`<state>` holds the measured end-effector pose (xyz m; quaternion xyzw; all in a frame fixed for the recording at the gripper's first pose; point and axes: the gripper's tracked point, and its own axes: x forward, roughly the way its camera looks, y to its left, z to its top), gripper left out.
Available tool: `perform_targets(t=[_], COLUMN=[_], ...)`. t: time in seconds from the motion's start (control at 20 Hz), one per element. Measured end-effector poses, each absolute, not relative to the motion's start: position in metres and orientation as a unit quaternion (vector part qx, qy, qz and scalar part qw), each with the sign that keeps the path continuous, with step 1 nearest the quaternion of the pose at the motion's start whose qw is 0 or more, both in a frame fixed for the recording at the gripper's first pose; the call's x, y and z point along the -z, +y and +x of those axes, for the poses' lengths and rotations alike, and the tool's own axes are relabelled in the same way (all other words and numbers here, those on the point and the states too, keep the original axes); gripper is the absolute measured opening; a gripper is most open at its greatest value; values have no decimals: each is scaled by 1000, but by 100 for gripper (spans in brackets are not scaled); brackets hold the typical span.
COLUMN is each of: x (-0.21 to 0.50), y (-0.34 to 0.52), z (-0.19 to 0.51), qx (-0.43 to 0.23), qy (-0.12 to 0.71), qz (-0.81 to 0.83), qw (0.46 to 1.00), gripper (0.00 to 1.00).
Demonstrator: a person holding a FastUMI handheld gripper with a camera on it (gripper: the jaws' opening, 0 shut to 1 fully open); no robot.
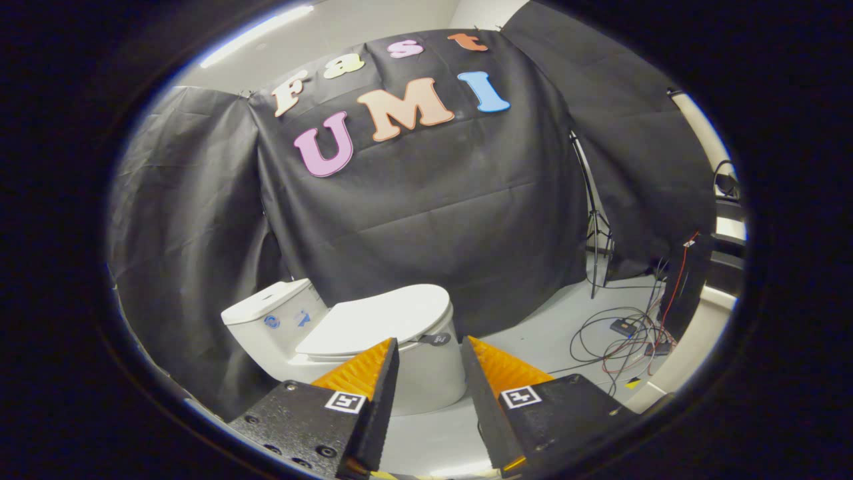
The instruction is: Open the toilet lid.
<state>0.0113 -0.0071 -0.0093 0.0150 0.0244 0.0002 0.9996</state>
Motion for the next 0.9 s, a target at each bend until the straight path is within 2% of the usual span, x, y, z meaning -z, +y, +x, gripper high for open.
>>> perform_targets(t=[0.45, 0.65, 0.9], x=[-2, -36, 10], y=[-14, -13, -6], z=[30, 82, 156], qx=[-1, -15, -18], qy=[22, -50, -46], qz=[88, 213, 363], qw=[996, 976, 931], gripper=[59, 59, 59])
